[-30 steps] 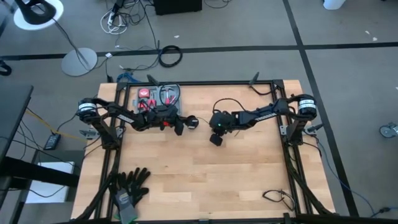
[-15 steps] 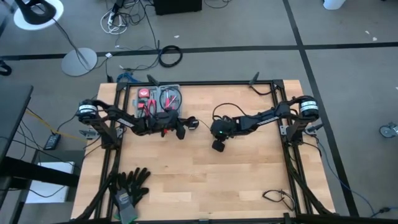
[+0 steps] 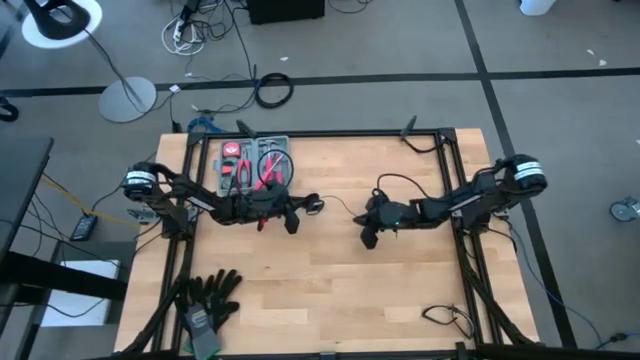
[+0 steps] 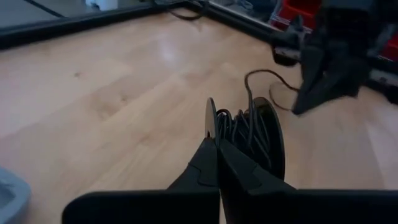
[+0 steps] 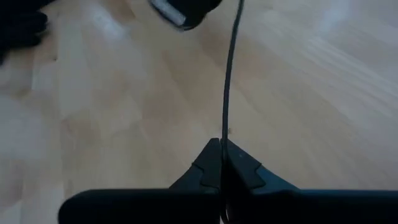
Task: Coil cords
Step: Coil the black wire onto the spool
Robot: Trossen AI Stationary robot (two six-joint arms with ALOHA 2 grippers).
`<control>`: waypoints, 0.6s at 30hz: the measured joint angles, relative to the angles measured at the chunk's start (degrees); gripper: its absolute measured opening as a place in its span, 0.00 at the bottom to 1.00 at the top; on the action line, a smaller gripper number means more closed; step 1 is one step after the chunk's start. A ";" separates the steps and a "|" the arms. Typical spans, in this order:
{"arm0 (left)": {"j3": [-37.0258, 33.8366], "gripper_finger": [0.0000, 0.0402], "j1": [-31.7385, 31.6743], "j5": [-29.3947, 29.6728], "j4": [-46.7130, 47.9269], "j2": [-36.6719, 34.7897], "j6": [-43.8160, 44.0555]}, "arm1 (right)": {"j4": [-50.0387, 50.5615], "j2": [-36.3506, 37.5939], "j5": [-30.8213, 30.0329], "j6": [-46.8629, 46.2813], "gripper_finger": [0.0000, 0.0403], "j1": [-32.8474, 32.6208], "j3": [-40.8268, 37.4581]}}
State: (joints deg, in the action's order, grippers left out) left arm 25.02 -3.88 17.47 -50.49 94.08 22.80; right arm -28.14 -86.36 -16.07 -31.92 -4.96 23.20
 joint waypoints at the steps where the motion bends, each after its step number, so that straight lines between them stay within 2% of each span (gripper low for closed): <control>1: 0.00 0.00 -0.05 0.63 -0.18 -0.02 -0.02 | 0.36 -0.72 0.41 -0.02 0.00 0.23 0.69; 8: 0.00 0.00 -0.09 0.90 1.91 -0.02 -0.03 | -0.73 -4.57 0.62 2.21 0.04 1.71 2.91; 18: 0.00 0.00 -0.11 0.44 4.17 -0.02 -0.29 | -0.87 -4.38 0.21 3.55 0.20 2.68 2.91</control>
State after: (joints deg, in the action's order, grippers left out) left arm 25.02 -3.99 17.91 -46.31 94.06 22.51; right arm -29.02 -90.74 -15.86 -28.38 -2.28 26.11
